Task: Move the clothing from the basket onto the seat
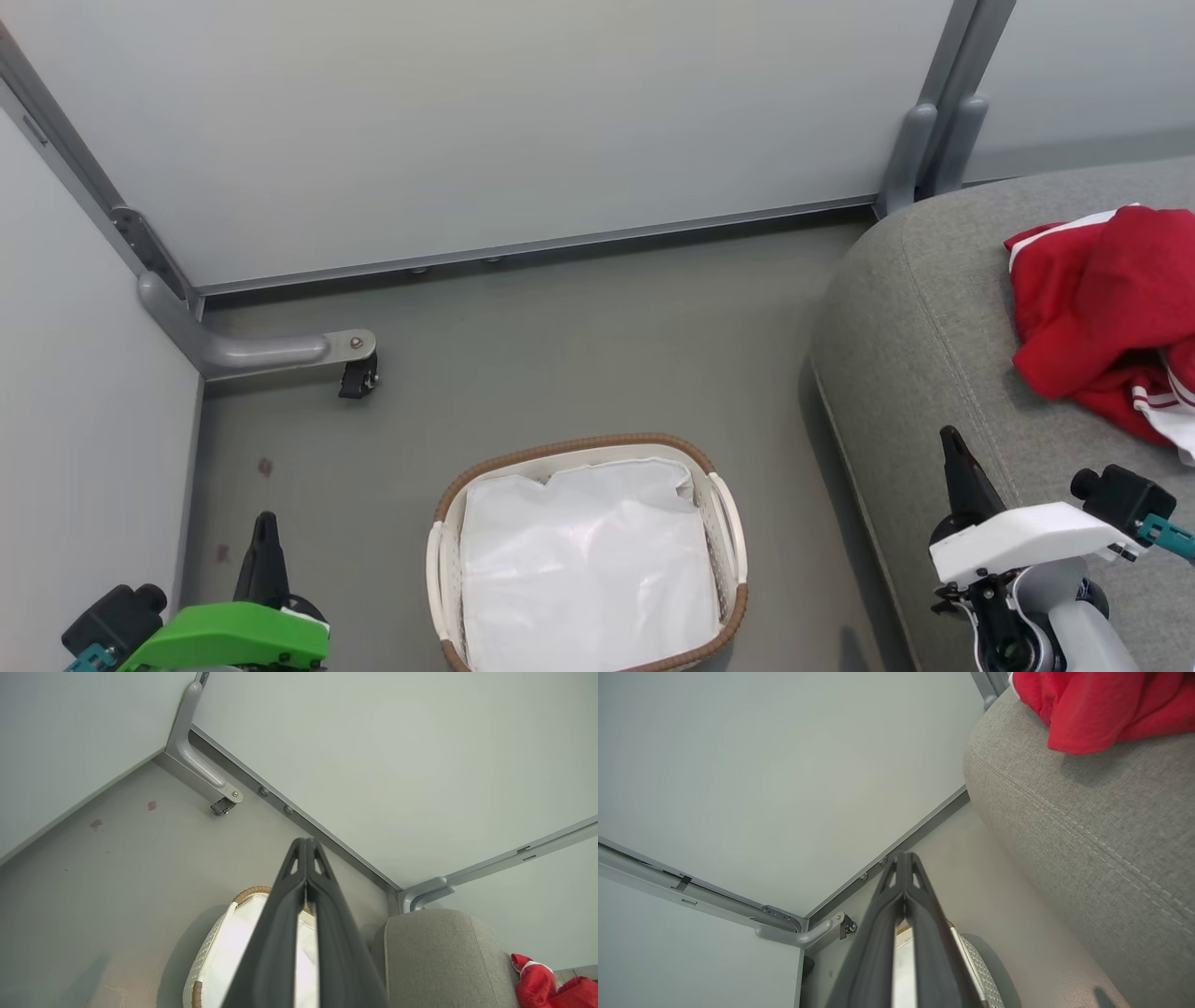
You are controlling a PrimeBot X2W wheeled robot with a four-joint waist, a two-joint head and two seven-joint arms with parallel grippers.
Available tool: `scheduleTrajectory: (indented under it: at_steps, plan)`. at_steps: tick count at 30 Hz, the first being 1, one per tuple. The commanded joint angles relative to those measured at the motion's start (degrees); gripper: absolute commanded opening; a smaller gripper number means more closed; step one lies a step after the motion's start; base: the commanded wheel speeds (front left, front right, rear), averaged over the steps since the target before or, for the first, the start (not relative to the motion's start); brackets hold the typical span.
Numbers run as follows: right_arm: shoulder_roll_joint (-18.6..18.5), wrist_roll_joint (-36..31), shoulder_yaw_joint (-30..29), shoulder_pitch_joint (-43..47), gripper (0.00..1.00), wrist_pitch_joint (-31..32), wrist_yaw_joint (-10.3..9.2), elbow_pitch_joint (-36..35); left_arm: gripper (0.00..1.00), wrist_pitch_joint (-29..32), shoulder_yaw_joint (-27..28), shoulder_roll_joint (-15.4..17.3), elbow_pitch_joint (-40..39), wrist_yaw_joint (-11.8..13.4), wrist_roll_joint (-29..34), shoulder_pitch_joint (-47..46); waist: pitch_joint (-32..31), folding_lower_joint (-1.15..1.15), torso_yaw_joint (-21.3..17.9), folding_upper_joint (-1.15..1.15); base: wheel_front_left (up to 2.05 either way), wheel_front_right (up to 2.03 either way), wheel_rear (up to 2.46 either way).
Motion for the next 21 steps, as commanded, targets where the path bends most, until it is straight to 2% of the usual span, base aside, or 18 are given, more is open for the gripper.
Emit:
scheduleTrajectory:
  at_steps: [1, 21]
  plan:
    - [-0.4, 2.0, -0.4, -0.1, 0.00, 0.5, -0.02, -1.1, 0.00, 0.4, 0.3, 0.3, -1.0, -0.2, -1.9, -1.6, 0.0, 0.00, 0.0, 0.00, 0.00, 0.00, 0.00]
    - [-0.4, 16.3, -1.9, 0.8, 0.00, 4.2, -0.03, -3.1, 0.00, 4.2, 1.3, 0.4, -2.8, -0.3, -15.5, -2.7, -0.6, 0.00, 0.3, 0.00, 0.00, 0.00, 0.00]
